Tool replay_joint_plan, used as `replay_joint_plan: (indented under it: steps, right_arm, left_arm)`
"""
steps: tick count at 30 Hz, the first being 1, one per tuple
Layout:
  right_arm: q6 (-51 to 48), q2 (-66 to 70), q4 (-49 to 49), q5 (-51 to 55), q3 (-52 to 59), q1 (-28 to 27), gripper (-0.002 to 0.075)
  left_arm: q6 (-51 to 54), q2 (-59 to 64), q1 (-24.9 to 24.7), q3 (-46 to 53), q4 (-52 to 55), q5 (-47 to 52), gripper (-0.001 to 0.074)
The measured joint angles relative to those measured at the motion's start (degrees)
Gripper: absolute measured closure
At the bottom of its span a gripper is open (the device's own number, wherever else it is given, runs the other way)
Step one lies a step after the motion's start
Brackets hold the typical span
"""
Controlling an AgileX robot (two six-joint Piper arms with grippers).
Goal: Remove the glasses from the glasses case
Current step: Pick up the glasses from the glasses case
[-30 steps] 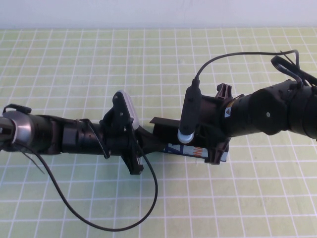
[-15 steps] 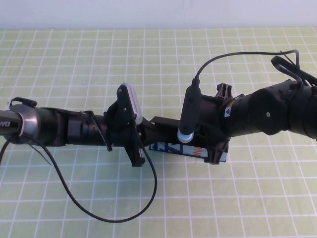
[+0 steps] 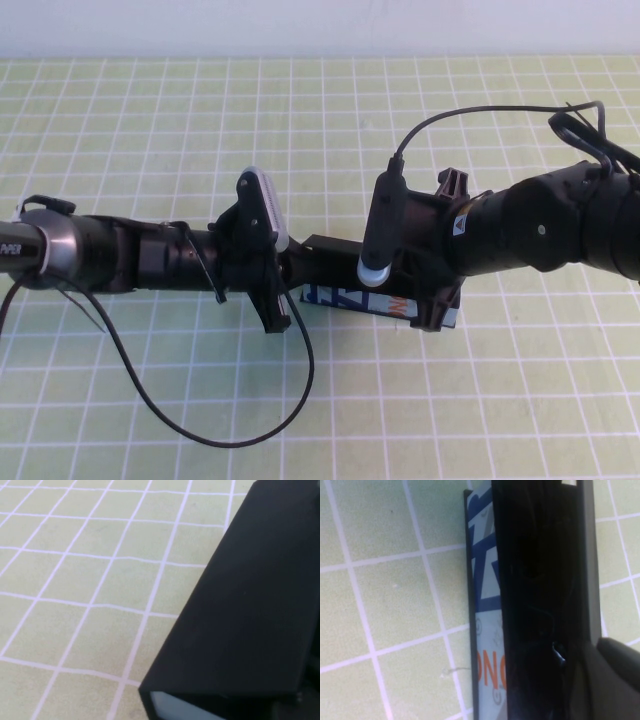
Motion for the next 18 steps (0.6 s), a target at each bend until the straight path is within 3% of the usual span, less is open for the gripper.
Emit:
replay_joint_plan:
  steps: [6,13,18]
  right_arm:
    - [0.00,0.00,0.33,-0.40,0.00,0.00,0.0698]
    - [4.22,0.00,0.41,-5.98,0.00,-0.42,0.0473]
    - [8.07,0.10,0.46,-9.31,0.00,-1.67,0.0459]
  left_arm:
    - [-0.42,0.00,0.00,0.00,-0.26,-0.73,0.0739]
    - [-2.22,0.00,0.00,0.00,-0.35,-0.73,0.0739]
    - [-3.52,0.00,0.00,0.00,-0.46,-0.62,0.0740]
